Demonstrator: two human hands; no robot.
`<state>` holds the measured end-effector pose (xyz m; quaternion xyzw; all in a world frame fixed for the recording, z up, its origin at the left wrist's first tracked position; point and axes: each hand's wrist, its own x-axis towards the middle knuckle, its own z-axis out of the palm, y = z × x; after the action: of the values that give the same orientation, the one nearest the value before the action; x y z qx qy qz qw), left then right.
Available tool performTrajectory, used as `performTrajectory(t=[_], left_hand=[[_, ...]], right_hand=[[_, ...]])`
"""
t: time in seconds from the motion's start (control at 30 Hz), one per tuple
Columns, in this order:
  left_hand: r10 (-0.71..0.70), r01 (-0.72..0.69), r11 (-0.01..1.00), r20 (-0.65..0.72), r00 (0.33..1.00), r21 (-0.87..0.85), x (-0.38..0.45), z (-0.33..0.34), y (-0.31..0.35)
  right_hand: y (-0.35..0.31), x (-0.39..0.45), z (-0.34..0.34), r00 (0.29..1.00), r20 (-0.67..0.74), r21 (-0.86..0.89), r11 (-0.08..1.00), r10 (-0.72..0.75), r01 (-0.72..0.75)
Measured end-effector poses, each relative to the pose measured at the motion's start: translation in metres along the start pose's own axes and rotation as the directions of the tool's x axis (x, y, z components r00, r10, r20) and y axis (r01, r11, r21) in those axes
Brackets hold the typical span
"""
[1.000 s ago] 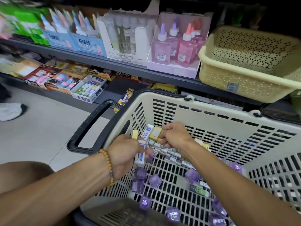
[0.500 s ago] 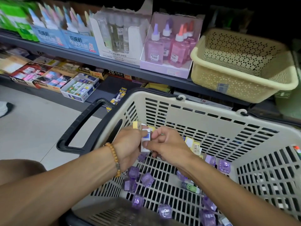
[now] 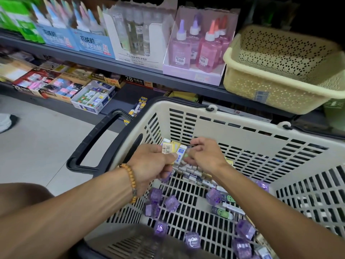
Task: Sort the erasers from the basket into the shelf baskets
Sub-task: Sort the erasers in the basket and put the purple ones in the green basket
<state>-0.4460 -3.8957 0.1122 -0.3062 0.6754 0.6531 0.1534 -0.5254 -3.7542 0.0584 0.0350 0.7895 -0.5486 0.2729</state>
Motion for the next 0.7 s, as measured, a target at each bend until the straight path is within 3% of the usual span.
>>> performTrajectory(t=[0.1, 0.23, 0.33, 0.47, 0.57, 0.7], left_hand=[[0.045, -0.045, 0.997, 0.014, 0.999, 0.055, 0.000, 0.004, 0.001], [0.078, -0.107, 0.984, 0.194, 0.978, 0.141, -0.003, 0.019, 0.002], [0.097, -0.192, 0.933, 0.302, 0.948, 0.304, -0.004, 0.040, -0.007], [0.132, -0.460, 0.676, 0.520, 0.844, 0.576, 0.002, 0.073, -0.028], [0.126, -0.665, 0.361, 0.672, 0.730, 0.654, 0.016, 0.105, -0.046], [0.079, -0.737, -0.072, 0.741, 0.667, 0.672, 0.036, 0.137, -0.079]], right_hand=[[-0.001, -0.011, -0.014, 0.997, 0.023, 0.015, 0.997, -0.071, 0.070], [-0.005, -0.036, -0.031, 0.965, 0.227, -0.012, 0.990, -0.131, 0.137], [-0.002, -0.050, -0.058, 0.972, 0.209, -0.142, 0.981, -0.103, 0.134], [0.013, -0.069, -0.122, 0.997, -0.021, -0.164, 0.984, -0.068, 0.064], [0.025, -0.081, -0.155, 0.989, -0.133, -0.151, 0.988, -0.058, 0.037], [0.027, -0.086, -0.166, 0.979, -0.162, -0.130, 0.986, -0.121, 0.100]])
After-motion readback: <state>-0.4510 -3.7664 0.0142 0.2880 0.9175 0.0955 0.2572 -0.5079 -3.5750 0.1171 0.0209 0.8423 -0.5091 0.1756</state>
